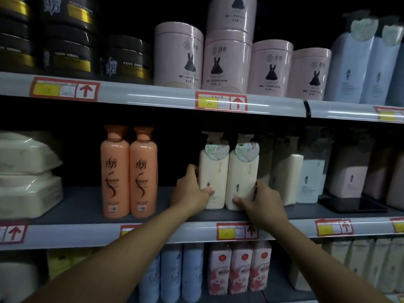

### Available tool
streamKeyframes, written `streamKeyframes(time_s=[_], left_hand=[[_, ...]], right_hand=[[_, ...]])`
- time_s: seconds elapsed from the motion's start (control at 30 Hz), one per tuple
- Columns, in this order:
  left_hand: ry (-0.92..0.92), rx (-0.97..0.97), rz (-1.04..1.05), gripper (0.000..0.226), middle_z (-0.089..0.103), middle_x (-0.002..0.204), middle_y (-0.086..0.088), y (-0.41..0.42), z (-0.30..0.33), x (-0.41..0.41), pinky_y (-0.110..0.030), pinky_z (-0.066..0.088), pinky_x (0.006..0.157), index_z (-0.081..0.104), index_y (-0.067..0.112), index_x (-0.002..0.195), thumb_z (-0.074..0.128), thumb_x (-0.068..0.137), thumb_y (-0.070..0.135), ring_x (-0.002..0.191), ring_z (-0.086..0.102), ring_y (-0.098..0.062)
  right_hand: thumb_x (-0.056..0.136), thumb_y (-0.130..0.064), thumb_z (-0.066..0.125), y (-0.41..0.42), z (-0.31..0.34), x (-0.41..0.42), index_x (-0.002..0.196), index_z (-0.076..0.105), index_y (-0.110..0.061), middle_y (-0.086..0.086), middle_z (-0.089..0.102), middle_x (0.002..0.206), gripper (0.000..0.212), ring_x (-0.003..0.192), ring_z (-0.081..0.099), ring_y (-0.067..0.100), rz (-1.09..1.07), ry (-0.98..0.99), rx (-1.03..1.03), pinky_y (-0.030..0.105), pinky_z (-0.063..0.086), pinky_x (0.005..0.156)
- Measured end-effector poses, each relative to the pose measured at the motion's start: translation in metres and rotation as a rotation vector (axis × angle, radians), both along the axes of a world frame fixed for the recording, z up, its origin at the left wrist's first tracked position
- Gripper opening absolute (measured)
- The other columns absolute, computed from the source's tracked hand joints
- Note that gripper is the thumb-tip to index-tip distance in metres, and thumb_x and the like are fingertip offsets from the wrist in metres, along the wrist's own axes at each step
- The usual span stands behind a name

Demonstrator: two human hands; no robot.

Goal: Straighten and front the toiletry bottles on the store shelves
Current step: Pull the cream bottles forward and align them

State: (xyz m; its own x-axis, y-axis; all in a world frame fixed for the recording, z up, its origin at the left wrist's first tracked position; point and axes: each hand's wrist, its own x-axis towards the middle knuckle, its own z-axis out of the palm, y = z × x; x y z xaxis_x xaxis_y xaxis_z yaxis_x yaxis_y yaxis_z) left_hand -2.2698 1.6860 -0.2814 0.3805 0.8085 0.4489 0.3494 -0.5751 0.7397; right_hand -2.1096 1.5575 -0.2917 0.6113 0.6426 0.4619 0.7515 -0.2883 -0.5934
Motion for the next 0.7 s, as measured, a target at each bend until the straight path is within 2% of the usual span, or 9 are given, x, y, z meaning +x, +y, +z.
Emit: streamKeyframes(time_s=[0.1,0.3,0.5,0.7], left_hand=[[0.013,0.007,0.035,0.052,0.07,0.125,-0.001,0.009,0.0,0.003,-0.044,0.058,0.095,0.047,0.027,0.121,0.083,0.084,0.031,0.11,0.068,-0.023],[0.069,-0.006,0.1,0.048,0.067,0.127,-0.007,0.028,0.002,0.014,-0.046,0.056,0.096,0.047,0.02,0.116,0.081,0.085,0.032,0.114,0.066,-0.03],[0.091,-0.019,0.156,0.044,0.067,0.125,-0.011,0.04,0.002,0.021,-0.047,0.056,0.095,0.051,0.015,0.112,0.081,0.086,0.035,0.115,0.065,-0.034],[0.107,-0.027,0.18,0.044,0.066,0.126,-0.014,0.044,0.003,0.024,-0.045,0.055,0.096,0.052,0.012,0.111,0.081,0.087,0.036,0.116,0.064,-0.036]], right_hand=[[0.079,-0.058,0.08,0.014,0.0,0.005,0.128,0.054,-0.021,0.005,0.069,0.125,0.067,0.112,0.066,0.03,-0.006,-0.041,-0.019,0.048,0.058,0.091],[0.083,-0.052,0.079,0.043,-0.002,0.017,0.126,0.053,-0.014,0.011,0.066,0.126,0.063,0.113,0.064,0.033,0.004,-0.056,-0.047,0.04,0.053,0.085],[0.081,-0.049,0.082,0.063,0.001,0.026,0.123,0.053,-0.014,0.014,0.066,0.126,0.062,0.114,0.063,0.035,0.019,-0.015,-0.063,0.049,0.057,0.091],[0.081,-0.047,0.083,0.074,0.002,0.029,0.12,0.054,-0.011,0.016,0.066,0.125,0.061,0.113,0.064,0.035,0.014,-0.008,-0.084,0.051,0.057,0.092]])
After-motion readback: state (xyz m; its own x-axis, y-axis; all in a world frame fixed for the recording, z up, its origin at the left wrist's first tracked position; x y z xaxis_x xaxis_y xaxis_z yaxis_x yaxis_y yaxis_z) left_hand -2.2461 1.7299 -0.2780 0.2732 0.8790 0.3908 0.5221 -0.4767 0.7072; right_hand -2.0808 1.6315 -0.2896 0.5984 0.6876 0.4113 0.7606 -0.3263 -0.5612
